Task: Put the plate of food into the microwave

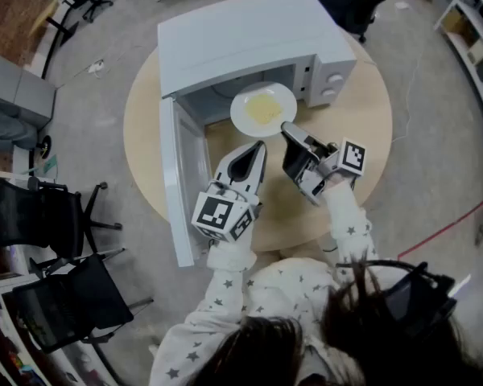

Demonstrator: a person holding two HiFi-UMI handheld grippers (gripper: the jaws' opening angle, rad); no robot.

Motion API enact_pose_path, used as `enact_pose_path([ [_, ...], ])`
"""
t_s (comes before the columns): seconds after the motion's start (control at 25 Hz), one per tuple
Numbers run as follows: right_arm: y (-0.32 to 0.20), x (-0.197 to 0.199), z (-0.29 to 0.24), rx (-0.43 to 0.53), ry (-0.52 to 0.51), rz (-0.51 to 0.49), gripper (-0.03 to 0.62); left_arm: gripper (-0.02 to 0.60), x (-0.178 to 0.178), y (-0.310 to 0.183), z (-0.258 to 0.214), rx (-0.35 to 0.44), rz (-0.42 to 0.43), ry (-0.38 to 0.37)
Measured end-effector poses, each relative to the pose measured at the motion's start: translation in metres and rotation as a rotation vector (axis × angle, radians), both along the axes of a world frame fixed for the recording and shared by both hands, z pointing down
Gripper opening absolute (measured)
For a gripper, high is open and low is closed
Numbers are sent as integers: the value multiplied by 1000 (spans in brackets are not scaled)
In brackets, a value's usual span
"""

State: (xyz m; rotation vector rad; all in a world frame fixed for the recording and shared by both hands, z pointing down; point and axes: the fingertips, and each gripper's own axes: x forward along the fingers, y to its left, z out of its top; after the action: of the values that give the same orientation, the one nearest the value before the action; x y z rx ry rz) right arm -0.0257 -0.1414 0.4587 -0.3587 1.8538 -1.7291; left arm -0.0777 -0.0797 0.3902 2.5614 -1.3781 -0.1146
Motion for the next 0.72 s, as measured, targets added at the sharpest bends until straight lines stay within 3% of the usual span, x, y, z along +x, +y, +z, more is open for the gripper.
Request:
enact_pose_path([
  [0.32, -44, -17, 9, 8, -8, -23, 28, -3, -10, -40, 11, 38, -46, 2],
  [0.72, -81, -40, 38, -34, 15, -53, 28, -3, -37, -82, 39, 8, -153, -22],
])
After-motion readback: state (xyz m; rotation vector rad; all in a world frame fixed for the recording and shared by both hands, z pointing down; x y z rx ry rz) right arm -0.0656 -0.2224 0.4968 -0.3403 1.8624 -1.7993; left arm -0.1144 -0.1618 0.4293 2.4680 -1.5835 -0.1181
